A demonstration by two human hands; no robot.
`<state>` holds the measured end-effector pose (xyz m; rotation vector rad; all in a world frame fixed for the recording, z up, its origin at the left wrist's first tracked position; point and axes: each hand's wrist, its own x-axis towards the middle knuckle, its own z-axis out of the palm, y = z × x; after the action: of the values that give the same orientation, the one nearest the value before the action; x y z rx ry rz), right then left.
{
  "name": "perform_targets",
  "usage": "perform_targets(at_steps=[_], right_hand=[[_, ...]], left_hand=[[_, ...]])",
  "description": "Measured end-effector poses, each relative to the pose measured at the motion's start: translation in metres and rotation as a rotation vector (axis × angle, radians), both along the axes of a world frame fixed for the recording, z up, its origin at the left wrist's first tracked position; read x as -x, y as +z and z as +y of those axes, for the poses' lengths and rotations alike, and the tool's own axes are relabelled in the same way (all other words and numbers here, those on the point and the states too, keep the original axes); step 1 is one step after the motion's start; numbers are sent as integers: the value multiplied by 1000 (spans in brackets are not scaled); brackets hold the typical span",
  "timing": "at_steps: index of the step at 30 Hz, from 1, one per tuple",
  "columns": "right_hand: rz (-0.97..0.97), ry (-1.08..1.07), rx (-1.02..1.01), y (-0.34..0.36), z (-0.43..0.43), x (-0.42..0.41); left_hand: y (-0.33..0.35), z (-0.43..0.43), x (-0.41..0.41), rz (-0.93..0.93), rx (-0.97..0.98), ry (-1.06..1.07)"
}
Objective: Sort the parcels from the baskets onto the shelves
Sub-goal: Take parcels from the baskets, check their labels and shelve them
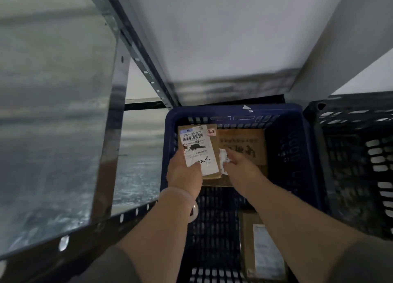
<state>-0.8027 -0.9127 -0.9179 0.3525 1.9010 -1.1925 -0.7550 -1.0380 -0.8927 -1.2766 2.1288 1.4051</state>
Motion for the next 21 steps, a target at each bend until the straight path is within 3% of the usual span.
perform_targets(at_steps=[6, 11, 15, 21], right_hand=[[-81, -32, 192, -23, -22, 2], [-68, -123, 212, 8, 4, -1], [-2, -170, 209, 64, 32, 4], [95, -249, 163, 197, 74, 23]], left_hand=[[-12, 3, 10, -22, 81, 34], [11, 11, 12, -51, 10, 30], [59, 29, 21, 8, 27, -40], [188, 61, 35, 117, -226, -3]])
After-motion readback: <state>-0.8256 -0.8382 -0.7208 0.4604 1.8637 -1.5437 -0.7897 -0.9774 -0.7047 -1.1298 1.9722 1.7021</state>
